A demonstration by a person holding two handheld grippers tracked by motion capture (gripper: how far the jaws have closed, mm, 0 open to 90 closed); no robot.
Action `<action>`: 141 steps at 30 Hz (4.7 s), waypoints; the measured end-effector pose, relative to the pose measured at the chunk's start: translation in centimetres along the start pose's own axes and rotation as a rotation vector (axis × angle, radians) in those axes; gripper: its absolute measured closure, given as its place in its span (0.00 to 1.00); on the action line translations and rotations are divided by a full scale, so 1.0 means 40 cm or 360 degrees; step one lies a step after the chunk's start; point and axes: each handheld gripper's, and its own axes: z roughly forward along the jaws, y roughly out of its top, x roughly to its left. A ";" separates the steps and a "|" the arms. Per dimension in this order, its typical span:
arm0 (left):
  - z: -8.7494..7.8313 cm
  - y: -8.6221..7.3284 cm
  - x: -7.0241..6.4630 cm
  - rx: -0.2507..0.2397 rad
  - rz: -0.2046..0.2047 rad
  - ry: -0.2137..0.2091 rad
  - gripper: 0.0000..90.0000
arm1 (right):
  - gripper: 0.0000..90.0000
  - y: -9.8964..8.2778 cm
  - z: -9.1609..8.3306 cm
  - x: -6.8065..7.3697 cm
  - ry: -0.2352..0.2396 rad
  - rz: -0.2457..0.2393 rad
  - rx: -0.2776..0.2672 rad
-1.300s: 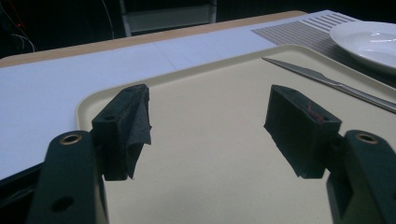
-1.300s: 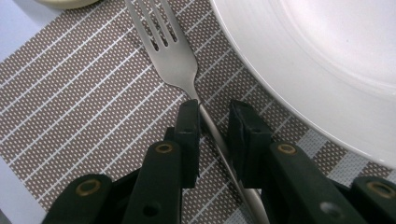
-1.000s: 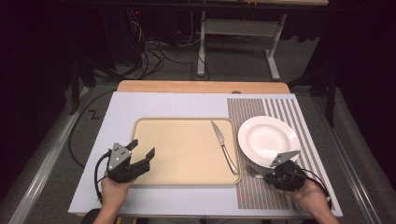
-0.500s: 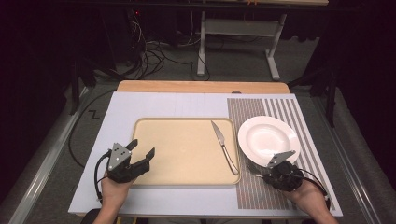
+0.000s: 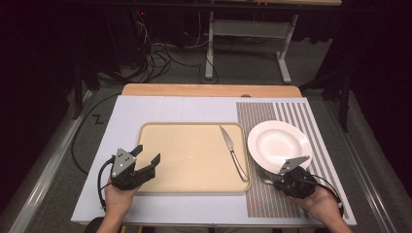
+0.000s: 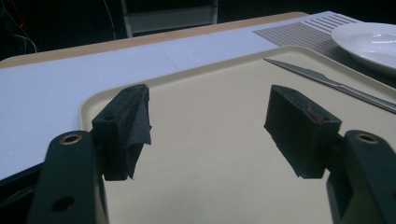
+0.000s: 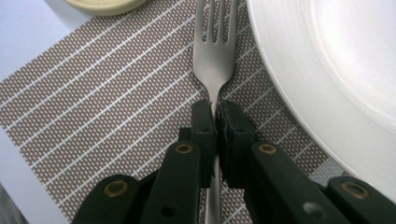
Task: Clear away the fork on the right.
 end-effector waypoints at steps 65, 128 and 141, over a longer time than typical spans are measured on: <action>-0.004 0.000 0.004 -0.0009 0.0000 -0.0001 0.35 | 0.97 0.307 -0.032 0.080 0.0171 -0.0173 -0.0154; -0.006 -0.001 0.009 -0.0019 -0.0005 -0.0011 0.35 | 0.96 0.460 0.188 0.081 0.0216 0.0119 -0.0059; -0.006 -0.001 0.009 -0.0018 -0.0004 -0.0010 0.35 | 0.95 0.462 0.218 0.088 0.0091 0.0083 -0.0013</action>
